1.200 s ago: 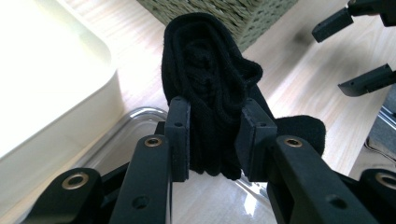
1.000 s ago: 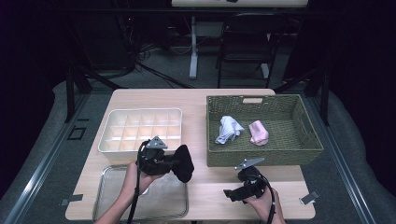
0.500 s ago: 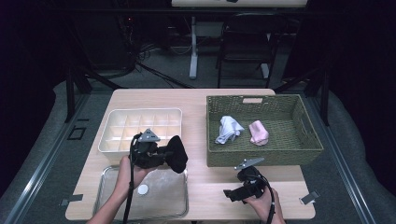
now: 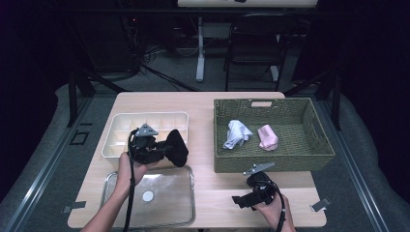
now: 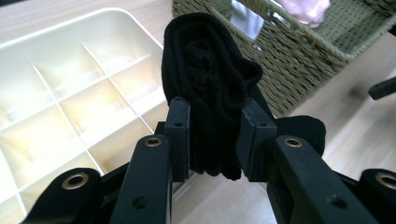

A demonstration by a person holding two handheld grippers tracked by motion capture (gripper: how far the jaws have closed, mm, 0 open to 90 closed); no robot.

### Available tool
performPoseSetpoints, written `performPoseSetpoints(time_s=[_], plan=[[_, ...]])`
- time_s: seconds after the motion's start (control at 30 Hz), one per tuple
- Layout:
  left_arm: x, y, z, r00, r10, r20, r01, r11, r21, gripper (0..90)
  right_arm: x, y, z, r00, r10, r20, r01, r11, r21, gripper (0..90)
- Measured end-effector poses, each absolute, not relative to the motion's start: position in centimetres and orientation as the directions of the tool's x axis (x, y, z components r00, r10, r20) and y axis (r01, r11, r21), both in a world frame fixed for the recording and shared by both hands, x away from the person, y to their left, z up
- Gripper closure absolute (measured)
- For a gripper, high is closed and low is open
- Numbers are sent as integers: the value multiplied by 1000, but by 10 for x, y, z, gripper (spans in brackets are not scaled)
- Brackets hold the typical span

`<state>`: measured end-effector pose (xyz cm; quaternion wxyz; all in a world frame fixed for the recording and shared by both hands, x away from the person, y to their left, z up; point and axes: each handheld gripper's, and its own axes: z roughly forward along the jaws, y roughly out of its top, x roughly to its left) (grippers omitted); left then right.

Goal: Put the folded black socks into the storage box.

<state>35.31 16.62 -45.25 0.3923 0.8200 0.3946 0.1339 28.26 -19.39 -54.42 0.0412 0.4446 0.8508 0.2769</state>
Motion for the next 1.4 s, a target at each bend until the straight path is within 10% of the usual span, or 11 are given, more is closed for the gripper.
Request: performPoseSetpoints(time_s=[1.4], plan=[[411, 137, -489, 622, 779, 82, 608, -547, 576, 689, 283, -193, -546, -598, 780, 184, 741, 450, 498, 83]])
